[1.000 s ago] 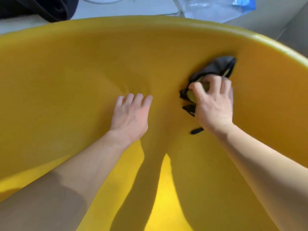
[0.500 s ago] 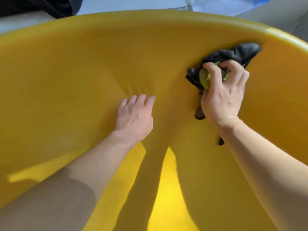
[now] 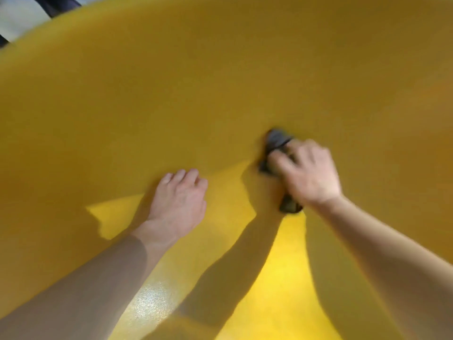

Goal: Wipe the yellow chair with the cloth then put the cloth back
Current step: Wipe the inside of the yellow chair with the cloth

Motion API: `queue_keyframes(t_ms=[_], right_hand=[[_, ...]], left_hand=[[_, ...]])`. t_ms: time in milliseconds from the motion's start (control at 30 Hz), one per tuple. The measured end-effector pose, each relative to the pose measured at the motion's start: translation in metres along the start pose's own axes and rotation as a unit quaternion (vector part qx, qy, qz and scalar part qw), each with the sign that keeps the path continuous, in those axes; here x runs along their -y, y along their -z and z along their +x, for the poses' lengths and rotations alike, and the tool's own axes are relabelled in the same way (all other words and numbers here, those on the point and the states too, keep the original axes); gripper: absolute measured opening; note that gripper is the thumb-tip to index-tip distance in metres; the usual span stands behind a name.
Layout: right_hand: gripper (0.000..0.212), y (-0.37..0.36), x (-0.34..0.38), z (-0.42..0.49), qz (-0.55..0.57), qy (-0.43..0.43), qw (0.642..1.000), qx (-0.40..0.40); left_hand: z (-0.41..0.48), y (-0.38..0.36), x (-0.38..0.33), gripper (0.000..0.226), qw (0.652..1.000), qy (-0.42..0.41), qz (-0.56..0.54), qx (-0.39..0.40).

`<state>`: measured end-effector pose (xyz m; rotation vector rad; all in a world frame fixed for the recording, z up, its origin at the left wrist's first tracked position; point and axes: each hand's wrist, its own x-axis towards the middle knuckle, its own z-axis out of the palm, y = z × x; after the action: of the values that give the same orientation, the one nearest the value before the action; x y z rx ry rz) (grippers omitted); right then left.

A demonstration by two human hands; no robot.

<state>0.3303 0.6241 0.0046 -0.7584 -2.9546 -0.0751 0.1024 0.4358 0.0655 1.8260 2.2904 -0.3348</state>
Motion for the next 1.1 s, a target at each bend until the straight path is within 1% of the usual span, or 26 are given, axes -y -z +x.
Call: queue_keyframes(t_ms=[33, 67, 100, 133, 167, 200, 267, 300, 367, 433, 467, 500, 533, 567, 600, 633, 667, 700, 733, 767, 833, 867, 933, 1000, 1067, 1100], right_hand=[[0.035, 0.008, -0.022, 0.013, 0.018, -0.129, 0.99, -0.045], [0.042, 0.015, -0.03, 0.023, 0.036, -0.23, 0.969, -0.087], [0.05, 0.013, -0.022, 0.03, 0.031, -0.293, 0.949, -0.115], [0.056, 0.008, -0.001, 0.036, 0.032, -0.322, 0.939, -0.119], [0.06, 0.001, 0.031, 0.039, 0.058, -0.32, 0.94, -0.1], [0.062, -0.005, 0.069, 0.037, 0.1, -0.284, 0.952, -0.063], [0.058, -0.015, 0.149, 0.019, 0.164, -0.134, 0.977, 0.023], [0.054, -0.016, 0.188, 0.001, 0.182, -0.047, 0.981, 0.05], [0.05, -0.009, 0.244, -0.039, 0.204, 0.114, 0.966, 0.107], [0.043, -0.004, 0.242, -0.05, 0.189, 0.256, 0.938, 0.14], [0.038, -0.008, 0.221, -0.038, 0.161, 0.278, 0.939, 0.126], [0.035, -0.013, 0.194, -0.021, 0.129, 0.245, 0.956, 0.093], [0.036, -0.018, 0.161, 0.001, 0.107, 0.159, 0.98, 0.044], [0.041, -0.02, 0.125, 0.022, 0.082, 0.042, 0.996, 0.006], [0.047, -0.018, 0.093, 0.04, 0.063, -0.079, 0.994, -0.03], [0.051, -0.013, 0.075, 0.052, 0.068, -0.193, 0.976, -0.068], [0.054, -0.009, 0.074, 0.061, 0.087, -0.274, 0.953, -0.097], [0.056, -0.008, 0.091, 0.068, 0.105, -0.327, 0.932, -0.115], [0.058, -0.011, 0.122, 0.074, 0.128, -0.353, 0.92, -0.113], [0.059, -0.012, 0.161, 0.075, 0.161, -0.34, 0.922, -0.091], [0.055, -0.014, 0.25, 0.068, 0.229, -0.223, 0.947, -0.014], [0.05, -0.009, 0.291, 0.061, 0.261, -0.168, 0.951, 0.004], [0.041, 0.019, 0.359, 0.036, 0.369, -0.121, 0.921, 0.016], [0.046, 0.052, 0.4, 0.01, 0.456, -0.068, 0.886, 0.05], [0.049, 0.062, 0.412, -0.002, 0.458, -0.035, 0.886, 0.06], [0.05, 0.063, 0.413, 0.004, 0.472, -0.031, 0.879, 0.065]], left_hand=[[-0.002, 0.0, 0.002, 0.035, 1.0, -0.006, -0.005, -0.01], [-0.003, -0.001, 0.003, 0.036, 1.0, -0.008, -0.01, -0.017], [-0.005, -0.001, 0.005, 0.036, 1.0, -0.006, -0.014, -0.02], [-0.007, -0.002, 0.006, 0.034, 1.0, 0.001, -0.019, -0.02], [-0.01, -0.003, 0.007, 0.033, 0.999, 0.011, -0.025, -0.018], [-0.014, -0.005, 0.009, 0.032, 0.999, 0.021, -0.033, -0.019], [-0.025, -0.006, 0.012, 0.027, 0.998, 0.033, -0.054, -0.027], [-0.031, -0.005, 0.014, 0.021, 0.997, 0.036, -0.064, -0.03], [-0.047, -0.004, 0.018, 0.01, 0.996, 0.03, -0.077, -0.031], [-0.061, -0.003, 0.024, 0.009, 0.997, 0.018, -0.075, -0.025], [-0.067, -0.004, 0.028, 0.01, 0.997, 0.02, -0.072, -0.024], [-0.072, -0.006, 0.033, 0.012, 0.997, 0.026, -0.069, -0.025], [-0.075, -0.009, 0.039, 0.014, 0.997, 0.035, -0.066, -0.026], [-0.078, -0.012, 0.043, 0.015, 0.996, 0.043, -0.067, -0.031], [-0.08, -0.015, 0.046, 0.015, 0.995, 0.05, -0.072, -0.037], [-0.082, -0.017, 0.048, 0.016, 0.994, 0.054, -0.081, -0.045], [-0.084, -0.018, 0.048, 0.016, 0.992, 0.059, -0.094, -0.055], [-0.085, -0.018, 0.048, 0.018, 0.989, 0.067, -0.113, -0.067], [-0.086, -0.015, 0.048, 0.019, 0.984, 0.084, -0.137, -0.083], [-0.088, -0.013, 0.049, 0.02, 0.975, 0.109, -0.163, -0.101], [-0.095, -0.004, 0.054, 0.015, 0.955, 0.164, -0.206, -0.137], [-0.1, 0.001, 0.059, 0.011, 0.945, 0.185, -0.224, -0.152], [-0.114, 0.011, 0.071, 0.01, 0.929, 0.212, -0.249, -0.173], [-0.127, 0.021, 0.082, 0.014, 0.926, 0.212, -0.255, -0.18], [-0.138, 0.033, 0.094, 0.016, 0.923, 0.216, -0.26, -0.184], [-0.143, 0.039, 0.099, 0.016, 0.92, 0.224, -0.264, -0.185]])
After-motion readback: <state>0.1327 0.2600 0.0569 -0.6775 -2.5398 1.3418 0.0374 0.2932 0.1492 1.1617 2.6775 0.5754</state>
